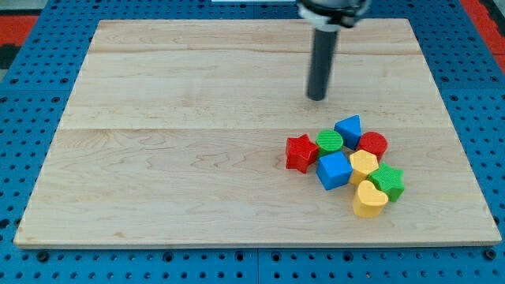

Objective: Push the yellow heart towrads the left side of the board

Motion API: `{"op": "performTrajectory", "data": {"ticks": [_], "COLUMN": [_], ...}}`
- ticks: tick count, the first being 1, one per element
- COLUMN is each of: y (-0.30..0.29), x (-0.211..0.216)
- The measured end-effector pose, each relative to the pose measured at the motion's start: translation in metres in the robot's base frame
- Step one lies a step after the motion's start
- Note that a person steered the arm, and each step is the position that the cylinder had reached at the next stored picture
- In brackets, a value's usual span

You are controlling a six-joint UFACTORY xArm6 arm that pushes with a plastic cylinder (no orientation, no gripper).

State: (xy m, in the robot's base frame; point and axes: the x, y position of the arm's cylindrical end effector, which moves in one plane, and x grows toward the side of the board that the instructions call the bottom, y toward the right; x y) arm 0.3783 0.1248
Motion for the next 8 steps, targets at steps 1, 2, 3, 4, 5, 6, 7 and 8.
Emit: {"op": "performTrajectory", "data": {"ticks": [1,2,3,4,5,6,7,8], "y": [0.1,0.178,0.179,0.176,0.126,0.056,-0.017,-0.08], "x": [0.015,0.062,0.126,0.178,0.194,0.195,0.195,0.183]}}
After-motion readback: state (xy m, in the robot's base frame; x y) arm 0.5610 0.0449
